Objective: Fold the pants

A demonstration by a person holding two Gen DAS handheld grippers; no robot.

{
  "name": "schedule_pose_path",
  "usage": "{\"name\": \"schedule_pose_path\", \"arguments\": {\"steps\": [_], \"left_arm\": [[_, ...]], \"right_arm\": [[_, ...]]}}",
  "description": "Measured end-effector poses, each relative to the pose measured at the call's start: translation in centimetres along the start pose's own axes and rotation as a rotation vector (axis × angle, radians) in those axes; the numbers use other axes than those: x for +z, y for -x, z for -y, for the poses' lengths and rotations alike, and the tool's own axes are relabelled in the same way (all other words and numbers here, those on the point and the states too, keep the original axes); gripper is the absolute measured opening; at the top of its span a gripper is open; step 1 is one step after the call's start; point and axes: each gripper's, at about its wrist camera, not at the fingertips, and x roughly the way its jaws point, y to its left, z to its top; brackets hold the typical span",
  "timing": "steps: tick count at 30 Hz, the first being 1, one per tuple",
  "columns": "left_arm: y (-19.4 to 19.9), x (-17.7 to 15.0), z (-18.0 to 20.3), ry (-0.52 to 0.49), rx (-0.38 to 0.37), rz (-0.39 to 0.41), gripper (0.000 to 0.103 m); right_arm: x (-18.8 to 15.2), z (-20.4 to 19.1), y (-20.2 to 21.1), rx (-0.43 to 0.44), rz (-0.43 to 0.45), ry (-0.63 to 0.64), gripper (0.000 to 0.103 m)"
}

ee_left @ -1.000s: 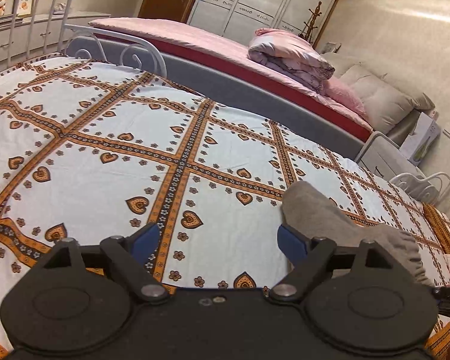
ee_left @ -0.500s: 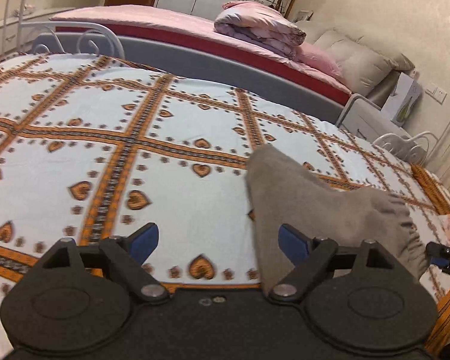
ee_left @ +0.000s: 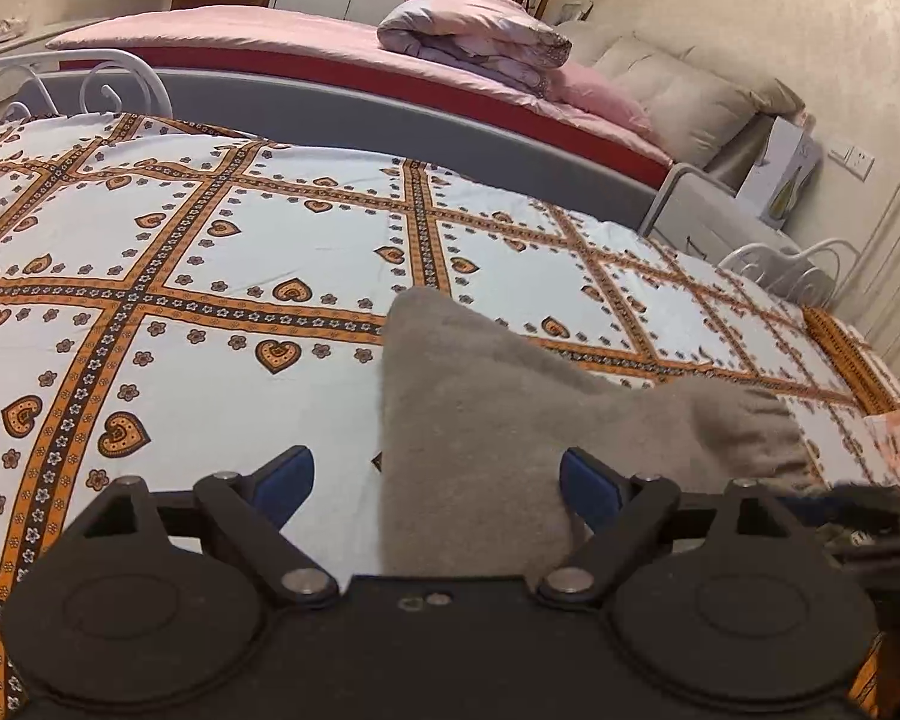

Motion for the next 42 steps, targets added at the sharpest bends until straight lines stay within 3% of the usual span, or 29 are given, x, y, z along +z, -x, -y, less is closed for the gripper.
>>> {"name": "schedule_pose_path", "arguments": {"steps": [1, 2, 10, 12, 14, 16, 24, 28, 30, 33, 36, 42], "left_arm": [[0.0, 0.0, -0.1, -0.002, 0.005, -0.002, 0.082], [0.2, -0.1, -0.2, -0.004, 0.009, -0.004, 0.082], [1.1, 0.0, -1.0, -0.015, 0.034, 0.007, 0.085], [1.2, 0.0, -0.9, -0.025, 0.040, 0.007, 0.085], [1.1, -0.1, -0.8, -0.036, 0.049, 0.003, 0.086], [1.1, -0.2, -0.7, -0.037, 0.051, -0.006, 0.086], [2.3, -0.8, -0.5, -0.071, 0.098, -0.017, 0.086], [4.9, -2.4, -0.7, -0.081, 0.133, -0.014, 0.085], [6.2, -3.6, -0.9, -0.066, 0.190, -0.003, 0.084], [8.0, -6.7, -1.4, 0.049, 0.224, 0.030, 0.077], [9.6, -10.2, -0.7, 0.119, 0.240, 0.091, 0.077], [10.0, -12.9, 0.3, 0.117, 0.270, 0.076, 0.077]], "right_arm": [[-0.5, 0.1, -1.7, -0.073, -0.089, 0.031, 0.047], [-1.2, 0.6, -2.7, -0.078, -0.121, 0.030, 0.046], [-0.9, 1.3, 0.2, -0.055, -0.057, -0.015, 0.047], [-0.9, 1.1, 1.5, -0.049, -0.035, 0.016, 0.053], [-1.2, 1.4, 1.8, -0.053, -0.057, 0.033, 0.057], [-1.9, 2.1, 1.1, -0.116, -0.111, 0.068, 0.057], [-2.2, 2.9, 4.7, -0.067, 0.030, -0.007, 0.062], [-3.0, 3.8, 5.7, -0.051, 0.033, -0.069, 0.065], [-3.3, 3.7, 6.3, -0.053, 0.047, -0.070, 0.065], [-3.8, 3.5, 7.3, -0.049, 0.065, -0.075, 0.065], [-4.2, 3.3, 8.4, -0.040, 0.077, -0.098, 0.066], [-5.4, 2.6, 10.2, -0.064, 0.094, -0.128, 0.068]]}}
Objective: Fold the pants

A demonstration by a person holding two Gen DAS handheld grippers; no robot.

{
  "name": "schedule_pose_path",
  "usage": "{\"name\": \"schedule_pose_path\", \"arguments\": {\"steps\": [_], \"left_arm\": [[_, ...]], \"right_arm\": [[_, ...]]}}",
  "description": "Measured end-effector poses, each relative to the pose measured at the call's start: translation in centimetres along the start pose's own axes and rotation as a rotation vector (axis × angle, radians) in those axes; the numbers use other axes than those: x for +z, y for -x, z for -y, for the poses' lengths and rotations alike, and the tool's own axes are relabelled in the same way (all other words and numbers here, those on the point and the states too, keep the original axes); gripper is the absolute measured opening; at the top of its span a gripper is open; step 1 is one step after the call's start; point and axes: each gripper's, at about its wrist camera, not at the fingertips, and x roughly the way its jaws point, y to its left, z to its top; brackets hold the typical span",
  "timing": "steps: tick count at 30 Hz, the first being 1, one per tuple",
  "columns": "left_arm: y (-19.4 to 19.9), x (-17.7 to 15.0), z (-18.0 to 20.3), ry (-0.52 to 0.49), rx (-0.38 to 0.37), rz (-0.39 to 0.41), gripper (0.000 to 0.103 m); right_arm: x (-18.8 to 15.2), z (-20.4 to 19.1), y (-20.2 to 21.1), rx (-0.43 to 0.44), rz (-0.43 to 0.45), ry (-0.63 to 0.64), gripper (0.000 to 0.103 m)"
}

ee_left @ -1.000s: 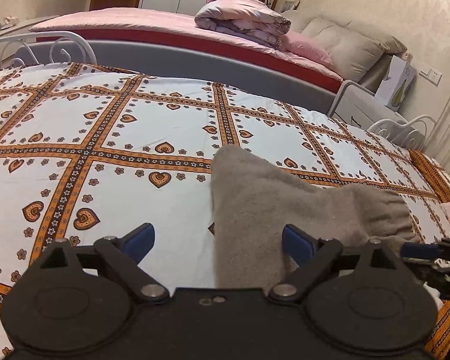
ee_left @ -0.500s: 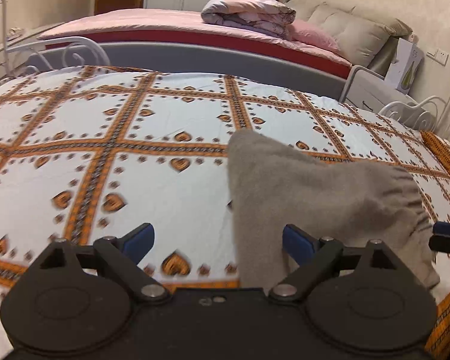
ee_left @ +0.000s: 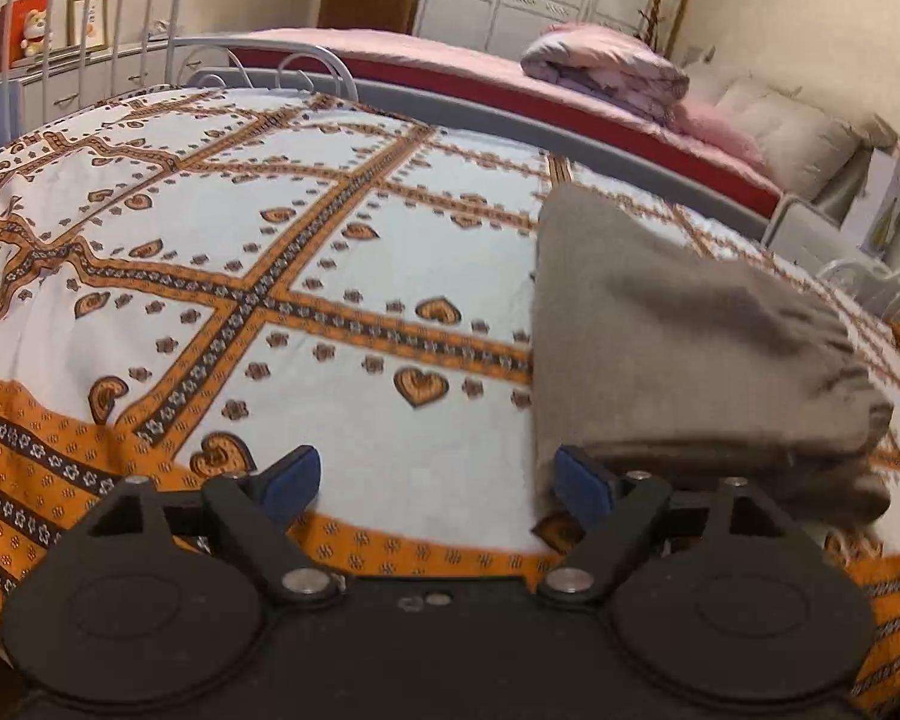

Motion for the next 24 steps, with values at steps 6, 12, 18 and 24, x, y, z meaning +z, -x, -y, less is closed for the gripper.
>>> {"name": "schedule_pose_path", "arguments": {"steps": [6, 12, 18, 24], "left_arm": [[0.5, -0.1, 0.7, 0.023, 0.023, -0.003, 0.076], [1.1, -1.2, 1.4, -0.004, 0.014, -0.011, 0.076], [-1.0, -0.7, 2.4, -0.035, 0.012, -0.004, 0.077], [-1.3, -0.5, 1.5, 0.025, 0.054, 0.037, 0.077]], "right_arm": [[-0.2, 0.6, -0.3, -0.043, 0.015, -0.028, 0.068], [-0.3, 1.4, -0.7, -0.036, 0.004, -0.052, 0.069], [-0.5, 1.4, -1.0, -0.030, 0.001, -0.068, 0.069], [-0.3, 1.9, -2.9, -0.044, -0.022, -0.124, 0.069]]}}
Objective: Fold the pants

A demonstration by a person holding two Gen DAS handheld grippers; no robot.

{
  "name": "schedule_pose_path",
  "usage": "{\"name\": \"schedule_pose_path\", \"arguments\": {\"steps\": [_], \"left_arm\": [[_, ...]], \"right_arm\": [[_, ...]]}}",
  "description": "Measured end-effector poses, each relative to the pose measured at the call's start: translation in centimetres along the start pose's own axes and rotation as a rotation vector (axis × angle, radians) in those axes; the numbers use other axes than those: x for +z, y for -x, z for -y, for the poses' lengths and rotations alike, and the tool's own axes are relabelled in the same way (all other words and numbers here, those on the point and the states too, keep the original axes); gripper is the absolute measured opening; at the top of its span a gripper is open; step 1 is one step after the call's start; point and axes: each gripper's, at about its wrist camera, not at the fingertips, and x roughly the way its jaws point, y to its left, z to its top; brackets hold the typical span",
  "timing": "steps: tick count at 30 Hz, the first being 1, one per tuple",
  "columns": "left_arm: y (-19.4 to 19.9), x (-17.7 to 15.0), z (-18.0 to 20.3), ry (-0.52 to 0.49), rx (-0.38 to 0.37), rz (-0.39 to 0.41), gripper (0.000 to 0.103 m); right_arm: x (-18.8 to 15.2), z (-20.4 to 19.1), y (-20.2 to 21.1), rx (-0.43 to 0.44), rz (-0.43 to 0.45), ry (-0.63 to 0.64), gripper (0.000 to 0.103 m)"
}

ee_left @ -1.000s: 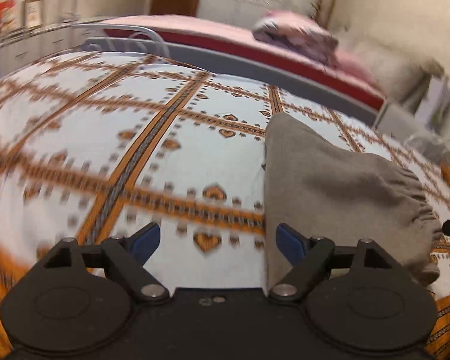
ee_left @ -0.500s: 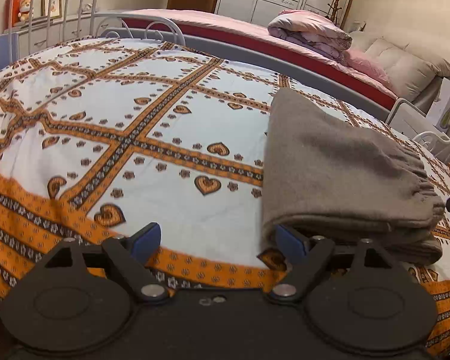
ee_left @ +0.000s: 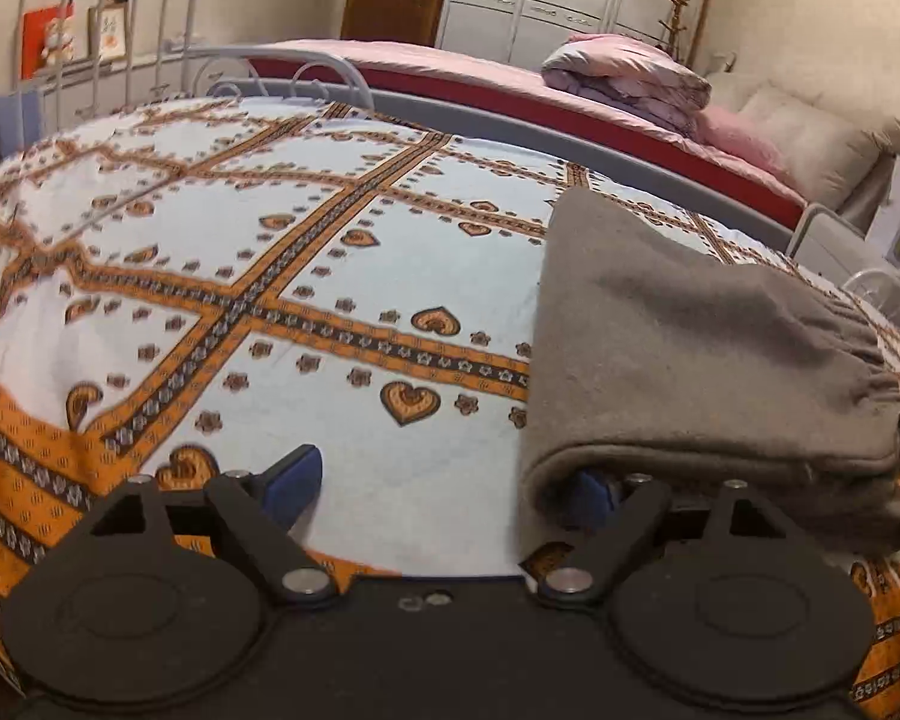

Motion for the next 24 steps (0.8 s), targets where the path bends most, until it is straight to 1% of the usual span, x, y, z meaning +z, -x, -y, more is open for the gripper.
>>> {"name": "schedule_pose_path", "arguments": {"steps": [2, 4, 6, 7, 8, 10, 12, 13, 15, 16, 17, 18, 19, 20, 22, 24], "left_arm": [[-0.1, -0.1, 0.2, -0.015, 0.006, -0.005, 0.076], [-0.2, 0.0, 0.0, -0.004, -0.002, -0.008, 0.077], [-0.2, 0.0, 0.1, -0.011, 0.000, -0.011, 0.077], [-0.2, 0.1, 0.1, -0.014, 0.001, -0.011, 0.078], [-0.3, 0.1, 0.1, -0.013, -0.003, -0.014, 0.079], [-0.4, 0.3, 0.1, -0.017, -0.009, -0.019, 0.080], [-0.1, 0.3, 0.2, -0.021, -0.016, -0.008, 0.079], [0.2, 0.3, 0.3, -0.028, -0.020, 0.010, 0.078], [0.6, 0.2, 0.5, -0.050, -0.012, 0.049, 0.078], [0.3, 0.2, 0.5, -0.047, -0.008, 0.038, 0.079], [-0.5, 0.0, 0.3, -0.037, -0.005, -0.005, 0.080], [-0.9, -0.3, 0.1, -0.039, -0.004, -0.010, 0.080], [-0.7, -0.4, 0.3, -0.052, 0.000, 0.001, 0.081], [-0.6, -0.2, 0.5, -0.056, 0.007, 0.000, 0.081], [-0.4, 0.0, 0.2, -0.041, -0.005, -0.010, 0.080], [-0.3, 0.0, 0.0, -0.046, -0.011, -0.015, 0.081]], "right_arm": [[-0.1, 1.3, -0.8, 0.039, -0.048, -0.113, 0.069], [-0.2, 2.4, -1.7, 0.062, -0.098, -0.196, 0.069], [-0.3, 3.2, -2.3, 0.095, -0.110, -0.249, 0.068], [-0.1, 3.4, -2.5, 0.115, -0.112, -0.260, 0.065], [0.1, 3.5, -2.8, 0.140, -0.121, -0.269, 0.046], [0.4, 3.7, -3.2, 0.127, -0.137, -0.272, 0.043], [0.5, 4.2, -2.9, 0.129, -0.123, -0.303, 0.039], [0.5, 4.2, -2.3, 0.133, -0.096, -0.308, 0.039], [0.8, 3.4, -0.2, 0.138, -0.018, -0.272, 0.038], [0.8, 2.7, 0.8, 0.137, 0.022, -0.238, 0.038], [0.6, 2.3, 1.1, 0.126, 0.044, -0.208, 0.038], [0.2, 2.2, 0.4, 0.088, 0.013, -0.177, 0.038], [-0.3, 2.9, -1.3, 0.049, -0.069, -0.187, 0.038], [-1.0, 3.8, -2.6, 0.043, -0.129, -0.236, 0.038], [-1.0, 3.8, -2.2, 0.053, -0.096, -0.237, 0.038], [-0.6, 3.2, -1.6, 0.046, -0.098, -0.201, 0.040]]}}
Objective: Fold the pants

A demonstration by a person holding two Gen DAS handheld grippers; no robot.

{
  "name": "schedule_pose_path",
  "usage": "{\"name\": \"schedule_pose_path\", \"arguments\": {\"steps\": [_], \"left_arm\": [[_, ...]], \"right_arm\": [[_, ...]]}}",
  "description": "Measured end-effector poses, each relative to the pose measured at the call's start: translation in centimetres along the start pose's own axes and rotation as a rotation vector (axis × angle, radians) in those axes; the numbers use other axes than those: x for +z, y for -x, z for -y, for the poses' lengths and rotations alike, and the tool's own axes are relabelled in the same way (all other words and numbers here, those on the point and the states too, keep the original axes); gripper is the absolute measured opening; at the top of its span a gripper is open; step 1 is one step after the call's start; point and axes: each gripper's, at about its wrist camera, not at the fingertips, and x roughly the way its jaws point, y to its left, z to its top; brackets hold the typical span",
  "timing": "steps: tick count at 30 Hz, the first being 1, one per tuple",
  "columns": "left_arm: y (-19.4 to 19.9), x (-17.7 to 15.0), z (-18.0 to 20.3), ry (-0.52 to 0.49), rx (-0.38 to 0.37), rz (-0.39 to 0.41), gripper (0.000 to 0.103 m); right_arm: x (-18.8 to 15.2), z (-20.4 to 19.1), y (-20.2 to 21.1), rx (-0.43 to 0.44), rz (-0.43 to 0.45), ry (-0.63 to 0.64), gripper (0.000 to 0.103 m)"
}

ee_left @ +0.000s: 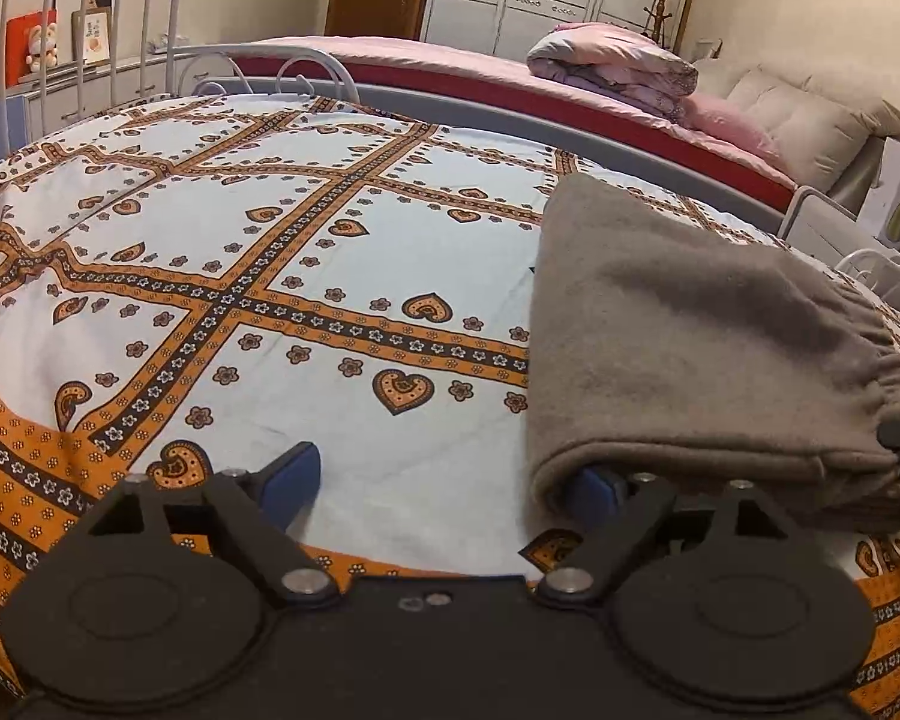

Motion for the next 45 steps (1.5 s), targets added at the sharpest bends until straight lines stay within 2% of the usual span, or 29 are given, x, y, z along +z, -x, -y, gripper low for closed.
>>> {"name": "schedule_pose_path", "arguments": {"steps": [4, 6, 9, 16, 20, 22, 24, 27, 30, 32, 34, 36, 37, 38, 39, 42, 45], "left_arm": [[0.6, -0.3, -0.3, -0.023, 0.004, -0.009, 0.081], [0.7, -0.3, -0.5, -0.031, 0.009, -0.016, 0.082], [1.1, -0.5, -1.1, -0.039, 0.042, -0.027, 0.081], [2.2, 0.1, -3.0, 0.014, 0.053, -0.030, 0.081], [2.2, 2.0, -3.0, 0.011, 0.033, -0.019, 0.081], [1.8, 3.5, -2.8, -0.032, 0.028, -0.015, 0.081], [1.1, 5.0, -2.4, -0.091, 0.027, -0.015, 0.081], [-0.5, 7.7, -2.2, -0.130, -0.020, -0.041, 0.082], [-2.2, 9.5, -1.3, -0.162, -0.079, -0.066, 0.083], [-3.3, 10.2, -0.4, -0.183, -0.118, -0.069, 0.083], [-4.7, 10.4, 0.7, -0.195, -0.127, -0.078, 0.084], [-6.5, 10.4, 1.8, -0.179, -0.150, -0.105, 0.084], [-7.5, 10.3, 2.3, -0.183, -0.158, -0.132, 0.086], [-8.5, 10.1, 2.9, -0.207, -0.146, -0.168, 0.088], [-9.0, 10.0, 3.2, -0.216, -0.140, -0.181, 0.089], [-8.4, 10.9, 2.6, -0.182, -0.197, -0.170, 0.086], [-8.2, 11.3, 1.3, -0.163, -0.255, -0.168, 0.086]], "right_arm": [[-0.1, 1.1, 0.9, 0.031, -0.013, -0.049, 0.048], [0.3, 0.8, 1.7, 0.010, 0.013, -0.019, 0.055], [0.4, 1.2, 2.9, -0.056, 0.063, 0.028, 0.056], [0.8, 3.1, 4.7, -0.052, 0.107, -0.023, 0.056], [1.3, 2.9, 5.4, -0.020, 0.132, -0.033, 0.056], [1.9, 2.7, 5.8, 0.001, 0.145, -0.045, 0.062], [3.0, 2.3, 6.2, 0.024, 0.160, -0.036, 0.079], [4.4, 0.7, 5.9, 0.023, 0.179, 0.056, 0.079], [4.9, -2.1, 4.3, 0.039, 0.172, 0.217, 0.079], [4.6, -4.0, 2.7, 0.046, 0.148, 0.328, 0.078], [4.0, -5.1, 0.9, 0.032, 0.115, 0.390, 0.077], [3.3, -5.6, -1.0, -0.023, 0.092, 0.438, 0.076], [3.0, -5.6, -2.0, -0.079, 0.080, 0.470, 0.076], [2.9, -5.4, -3.1, -0.186, 0.060, 0.492, 0.071], [2.9, -4.5, -4.1, -0.245, 0.025, 0.479, 0.071], [3.6, -1.3, -3.5, -0.146, -0.016, 0.299, 0.072], [4.7, 0.2, -0.9, -0.047, 0.039, 0.196, 0.072]]}}
